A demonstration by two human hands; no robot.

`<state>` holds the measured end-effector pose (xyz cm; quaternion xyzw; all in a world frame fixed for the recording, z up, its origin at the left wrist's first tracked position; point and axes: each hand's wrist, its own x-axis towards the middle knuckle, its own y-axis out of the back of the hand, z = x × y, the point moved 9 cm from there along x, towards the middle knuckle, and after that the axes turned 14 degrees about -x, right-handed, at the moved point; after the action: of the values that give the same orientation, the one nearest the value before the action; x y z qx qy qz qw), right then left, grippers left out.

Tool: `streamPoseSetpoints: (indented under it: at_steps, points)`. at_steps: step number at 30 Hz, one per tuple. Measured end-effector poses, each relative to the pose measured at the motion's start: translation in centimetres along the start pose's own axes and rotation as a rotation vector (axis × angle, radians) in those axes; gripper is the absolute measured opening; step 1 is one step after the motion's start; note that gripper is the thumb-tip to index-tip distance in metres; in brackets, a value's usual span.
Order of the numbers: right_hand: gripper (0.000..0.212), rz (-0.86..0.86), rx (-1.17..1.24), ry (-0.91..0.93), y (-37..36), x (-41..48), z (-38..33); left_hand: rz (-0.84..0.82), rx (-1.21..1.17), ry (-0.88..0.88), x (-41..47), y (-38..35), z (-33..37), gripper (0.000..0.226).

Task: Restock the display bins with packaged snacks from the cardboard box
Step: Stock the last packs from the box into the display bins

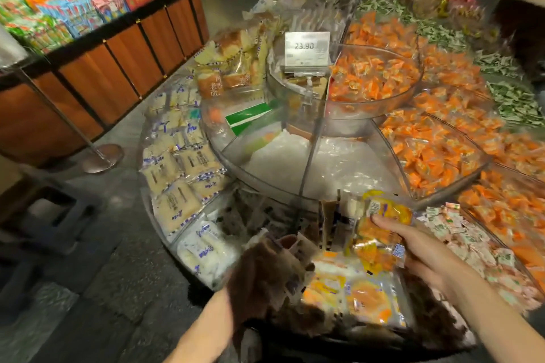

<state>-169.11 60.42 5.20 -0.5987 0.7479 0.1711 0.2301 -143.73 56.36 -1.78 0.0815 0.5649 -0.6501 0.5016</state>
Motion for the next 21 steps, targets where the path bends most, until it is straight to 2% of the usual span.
streamPoseSetpoints:
  at_steps: [2, 4, 7, 8, 10, 13, 14, 15, 17, 18, 19, 21]
  points:
    - [0.049, 0.023, 0.039, -0.004, -2.1, 0.4, 0.1, -0.045, 0.096, -0.07, -1.8, -0.5, 2.6, 0.039]
    - [0.04, 0.057, 0.078, -0.005, -3.8, 0.9, 0.0, -0.048, 0.207, -0.152, -2.2, 0.0, 5.5, 0.013]
    - [0.043, 0.095, 0.117, -0.016, -5.7, 1.3, 0.0, -0.041, 0.291, -0.106, -1.9, 1.8, 7.6, 0.057]
    - [0.044, 0.109, 0.127, -0.013, -6.1, 1.4, 0.3, -0.037, 0.306, -0.065, -2.3, 2.1, 8.2, 0.058]
    - [0.039, 0.123, 0.156, 0.009, -6.9, 1.3, 0.4, -0.027, 0.315, -0.031, -2.7, 2.8, 10.1, 0.044]
    - [0.036, 0.157, 0.173, 0.045, -7.4, 0.6, 0.5, 0.006, 0.442, -0.111, -1.5, 4.4, 13.8, 0.033]
    - [0.039, 0.172, 0.161, 0.055, -7.5, 0.3, 0.5, 0.021, 0.587, -0.176, -0.9, 4.5, 15.4, 0.033]
    - [0.042, 0.192, 0.15, 0.057, -7.6, 0.0, 0.5, 0.007, 0.843, -0.298, 0.3, 4.7, 17.0, 0.031]
    - [0.046, 0.223, 0.152, 0.068, -7.6, -0.5, 0.7, -0.076, 1.501, -0.687, 1.1, 2.1, 18.6, 0.021]
    - [0.043, 0.234, 0.157, 0.076, -7.7, -0.8, 0.7, -0.128, 1.775, -0.864, 1.3, 0.7, 17.8, 0.025]
    - [0.04, 0.245, 0.165, 0.085, -7.7, -1.2, 0.6, -0.167, 1.973, -0.953, 1.3, -0.4, 16.3, 0.037]
    - [0.035, 0.268, 0.181, 0.101, -7.7, -1.9, 0.4, -0.243, 2.293, -0.894, 1.9, -1.9, 12.0, 0.056]
